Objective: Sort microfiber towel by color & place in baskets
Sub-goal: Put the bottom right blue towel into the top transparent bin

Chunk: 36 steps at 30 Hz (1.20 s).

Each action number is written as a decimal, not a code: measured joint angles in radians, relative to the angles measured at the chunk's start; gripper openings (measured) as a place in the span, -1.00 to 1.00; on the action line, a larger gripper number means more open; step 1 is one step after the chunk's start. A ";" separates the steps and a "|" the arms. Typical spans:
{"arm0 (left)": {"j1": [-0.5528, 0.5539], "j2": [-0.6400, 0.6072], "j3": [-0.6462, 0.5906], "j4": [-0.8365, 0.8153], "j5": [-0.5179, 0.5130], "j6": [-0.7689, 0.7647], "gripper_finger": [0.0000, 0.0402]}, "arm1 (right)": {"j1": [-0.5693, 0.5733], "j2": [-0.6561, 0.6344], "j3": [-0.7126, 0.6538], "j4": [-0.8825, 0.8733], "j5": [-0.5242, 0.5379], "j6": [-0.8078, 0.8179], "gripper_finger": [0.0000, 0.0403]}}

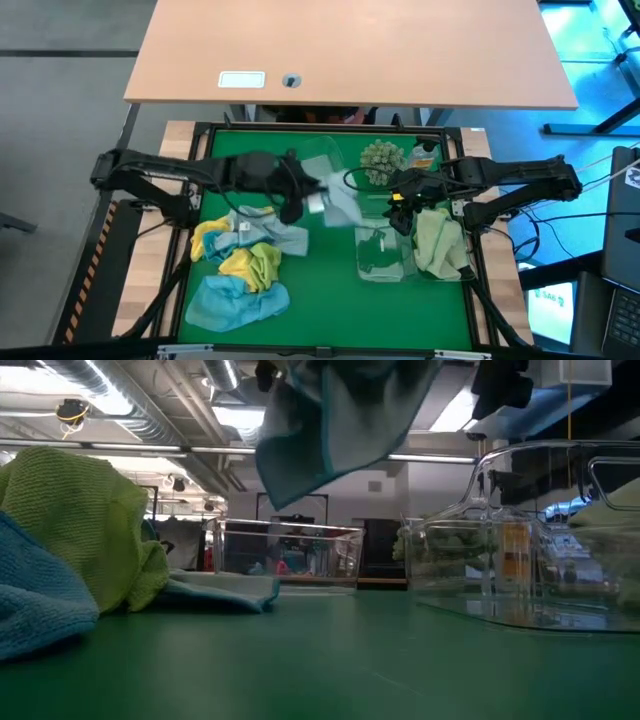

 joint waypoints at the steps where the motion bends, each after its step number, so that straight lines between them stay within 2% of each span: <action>1: 0.021 -0.011 0.000 0.003 0.001 0.000 -0.85 | 0.000 0.000 0.000 0.000 0.000 0.000 -0.03; 11: 0.219 -0.040 0.000 -0.027 0.006 0.044 -0.85 | 0.000 0.000 0.000 0.001 0.000 0.000 -0.03; 16: 0.317 -0.039 0.000 -0.091 0.005 0.044 -0.85 | 0.000 0.000 0.000 0.001 0.000 0.000 -0.03; 20: 0.377 -0.034 0.000 -0.204 0.005 0.043 -0.85 | 0.000 0.000 0.000 0.001 0.000 0.000 -0.03; 26: 0.418 0.008 0.000 -0.323 -0.006 0.041 -0.85 | 0.000 0.000 0.000 0.001 0.000 0.000 -0.03; 36: 0.423 0.149 0.000 -0.344 -0.009 0.041 -0.85 | 0.000 0.000 0.000 0.001 0.000 0.000 -0.03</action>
